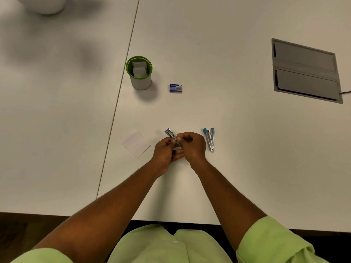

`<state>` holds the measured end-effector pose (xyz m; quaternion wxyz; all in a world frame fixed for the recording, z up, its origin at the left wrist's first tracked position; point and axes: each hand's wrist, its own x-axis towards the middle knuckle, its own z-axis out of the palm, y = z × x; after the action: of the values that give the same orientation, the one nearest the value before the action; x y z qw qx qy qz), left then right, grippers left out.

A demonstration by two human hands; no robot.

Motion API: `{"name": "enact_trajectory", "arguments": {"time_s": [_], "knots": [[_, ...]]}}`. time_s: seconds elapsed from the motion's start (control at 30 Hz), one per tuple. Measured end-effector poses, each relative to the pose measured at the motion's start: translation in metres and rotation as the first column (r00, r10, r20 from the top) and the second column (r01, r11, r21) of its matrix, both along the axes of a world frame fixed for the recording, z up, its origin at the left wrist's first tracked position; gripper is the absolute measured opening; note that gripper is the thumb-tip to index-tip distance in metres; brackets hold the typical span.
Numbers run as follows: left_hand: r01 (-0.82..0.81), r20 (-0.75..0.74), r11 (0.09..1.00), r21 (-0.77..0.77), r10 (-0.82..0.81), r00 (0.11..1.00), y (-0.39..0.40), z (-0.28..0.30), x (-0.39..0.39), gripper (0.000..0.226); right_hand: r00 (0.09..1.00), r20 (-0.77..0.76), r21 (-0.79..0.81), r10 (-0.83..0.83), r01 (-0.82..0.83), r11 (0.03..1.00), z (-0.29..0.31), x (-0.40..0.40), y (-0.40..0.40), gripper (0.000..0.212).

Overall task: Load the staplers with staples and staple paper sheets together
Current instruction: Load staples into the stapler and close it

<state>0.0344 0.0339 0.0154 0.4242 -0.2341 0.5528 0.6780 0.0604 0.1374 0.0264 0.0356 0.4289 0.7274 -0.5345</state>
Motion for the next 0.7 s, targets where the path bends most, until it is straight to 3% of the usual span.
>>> {"name": "enact_trajectory", "arguments": {"time_s": [0.13,0.37,0.7], "knots": [[0.059,0.022,0.998,0.025,-0.060,0.998,-0.006,-0.003,0.000,0.028,0.997,-0.025,-0.027,0.066,-0.067,0.997,-0.001,0.013,0.003,0.014],[0.099,-0.018,0.995,0.024,-0.098,0.995,-0.005,-0.006,0.007,0.025,0.999,-0.042,-0.091,-0.030,0.026,0.996,0.003,0.019,0.001,0.010],[0.123,-0.070,0.992,-0.009,-0.123,0.990,0.000,-0.007,0.013,0.027,0.999,0.004,-0.008,-0.052,0.052,0.999,-0.003,0.019,0.000,0.006]]}}
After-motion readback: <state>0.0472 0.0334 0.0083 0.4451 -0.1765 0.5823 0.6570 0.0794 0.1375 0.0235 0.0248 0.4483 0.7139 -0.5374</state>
